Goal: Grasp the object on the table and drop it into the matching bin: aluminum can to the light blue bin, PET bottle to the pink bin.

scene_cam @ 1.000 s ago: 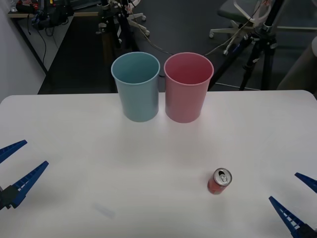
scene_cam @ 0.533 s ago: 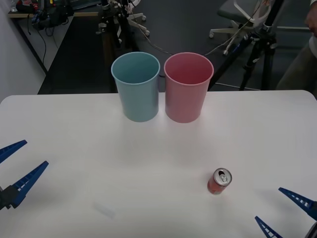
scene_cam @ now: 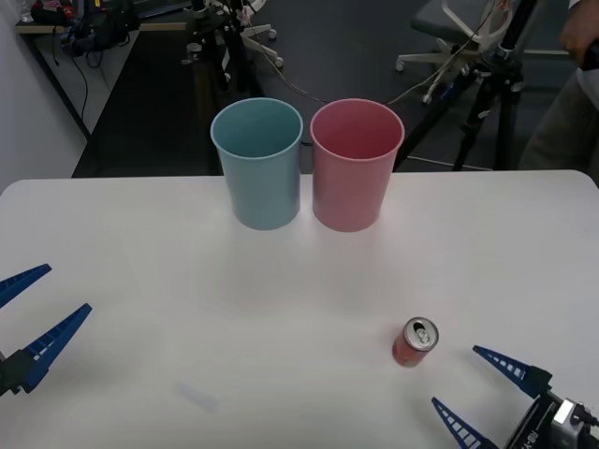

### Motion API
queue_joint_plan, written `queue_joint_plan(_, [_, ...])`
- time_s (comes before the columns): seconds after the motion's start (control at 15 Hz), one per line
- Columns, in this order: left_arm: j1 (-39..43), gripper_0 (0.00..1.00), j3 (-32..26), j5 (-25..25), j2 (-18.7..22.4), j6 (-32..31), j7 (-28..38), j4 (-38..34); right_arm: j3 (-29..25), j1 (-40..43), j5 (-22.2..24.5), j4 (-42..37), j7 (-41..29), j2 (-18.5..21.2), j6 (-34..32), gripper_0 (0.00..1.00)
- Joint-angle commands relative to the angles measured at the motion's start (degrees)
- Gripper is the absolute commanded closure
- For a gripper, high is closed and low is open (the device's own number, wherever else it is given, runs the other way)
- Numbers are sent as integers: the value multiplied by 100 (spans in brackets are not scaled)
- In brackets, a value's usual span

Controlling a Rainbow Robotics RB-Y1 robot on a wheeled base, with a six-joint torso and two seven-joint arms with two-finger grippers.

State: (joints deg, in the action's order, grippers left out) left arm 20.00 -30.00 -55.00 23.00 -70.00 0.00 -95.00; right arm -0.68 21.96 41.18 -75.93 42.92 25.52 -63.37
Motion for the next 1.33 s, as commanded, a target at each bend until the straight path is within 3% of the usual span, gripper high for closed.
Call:
queue_joint_plan(0.07, [0, 0, 0, 0, 0, 0, 0, 0, 191, -192, 57, -1, 76, -127, 316, 0])
queue_joint_plan(1.33, [0, 0, 0, 0, 0, 0, 0, 0, 710, -833, 250, -1, 120, -628, 1477, 0])
